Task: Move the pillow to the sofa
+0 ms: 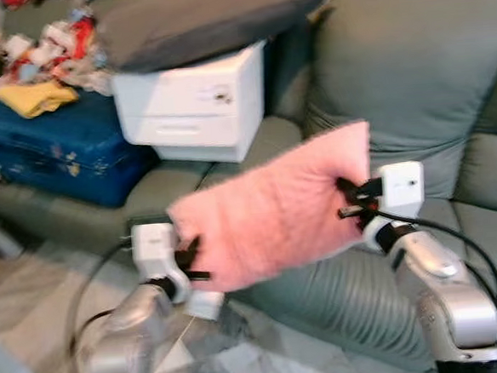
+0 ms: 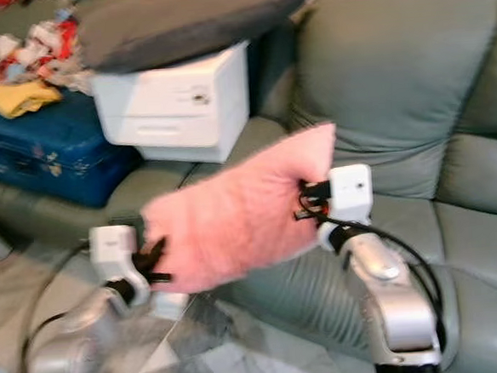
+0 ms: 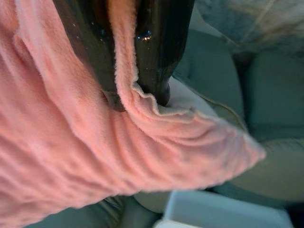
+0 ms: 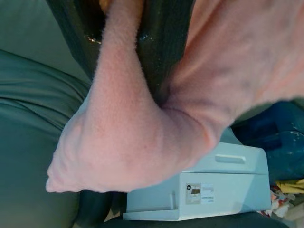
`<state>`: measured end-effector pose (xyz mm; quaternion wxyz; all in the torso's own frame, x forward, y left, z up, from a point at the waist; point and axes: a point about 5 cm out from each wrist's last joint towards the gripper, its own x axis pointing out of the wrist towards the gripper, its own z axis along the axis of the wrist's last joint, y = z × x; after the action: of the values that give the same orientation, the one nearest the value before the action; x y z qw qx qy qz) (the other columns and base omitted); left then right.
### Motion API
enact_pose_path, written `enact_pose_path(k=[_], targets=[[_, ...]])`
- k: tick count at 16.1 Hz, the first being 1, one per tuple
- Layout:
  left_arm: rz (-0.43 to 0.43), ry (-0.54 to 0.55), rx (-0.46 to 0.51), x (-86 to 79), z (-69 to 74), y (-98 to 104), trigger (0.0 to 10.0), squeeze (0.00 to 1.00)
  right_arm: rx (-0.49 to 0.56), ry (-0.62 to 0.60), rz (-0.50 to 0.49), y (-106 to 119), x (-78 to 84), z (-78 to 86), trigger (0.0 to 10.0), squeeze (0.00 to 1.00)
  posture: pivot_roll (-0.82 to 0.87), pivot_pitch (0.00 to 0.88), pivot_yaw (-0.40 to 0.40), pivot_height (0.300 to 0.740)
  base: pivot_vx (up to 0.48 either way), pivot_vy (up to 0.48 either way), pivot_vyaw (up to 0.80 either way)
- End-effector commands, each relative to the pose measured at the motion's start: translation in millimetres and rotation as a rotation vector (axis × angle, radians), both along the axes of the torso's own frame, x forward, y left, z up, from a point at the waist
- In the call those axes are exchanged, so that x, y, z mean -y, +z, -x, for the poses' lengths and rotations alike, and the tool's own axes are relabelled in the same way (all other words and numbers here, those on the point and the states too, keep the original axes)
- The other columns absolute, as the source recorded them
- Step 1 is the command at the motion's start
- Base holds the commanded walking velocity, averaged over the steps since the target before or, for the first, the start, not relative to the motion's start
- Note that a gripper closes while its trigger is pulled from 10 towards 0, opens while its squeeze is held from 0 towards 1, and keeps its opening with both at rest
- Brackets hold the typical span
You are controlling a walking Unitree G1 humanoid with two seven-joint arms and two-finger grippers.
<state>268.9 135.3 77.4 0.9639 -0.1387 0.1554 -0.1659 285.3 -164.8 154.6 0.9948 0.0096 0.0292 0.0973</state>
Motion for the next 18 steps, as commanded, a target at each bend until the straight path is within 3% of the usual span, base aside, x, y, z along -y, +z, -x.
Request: enact_pose_path(k=[1,9,14,18], targets=[[-0.012,-0.006,0.050,-1.6,-3.8,8.9,10.0,0.00,0.044,0.010,0.001,10.2,-4.0,-1.2,10.0,0.00,-0.07,0.000,0.023,0.740,0.000,0.000,-0.76],[0.018,-0.003,0.088,-1.6,-6.6,13.7,10.0,0.00,0.043,0.014,0.000,10.4,-4.7,-1.0,10.0,0.00,-0.07,0.000,0.022,0.740,0.000,0.000,-0.80],[0.012,-0.014,0.083,1.3,-6.2,12.7,10.0,0.00,0.043,0.017,0.001,10.1,-5.8,-0.5,10.0,0.00,-0.07,0.000,0.023,0.740,0.000,0.000,0.00],[0.018,-0.021,0.080,2.9,-5.9,12.6,10.0,0.00,0.035,0.016,-0.003,9.6,-5.7,-0.4,10.0,0.00,-0.07,0.000,0.023,0.740,0.000,0.000,-0.80]])
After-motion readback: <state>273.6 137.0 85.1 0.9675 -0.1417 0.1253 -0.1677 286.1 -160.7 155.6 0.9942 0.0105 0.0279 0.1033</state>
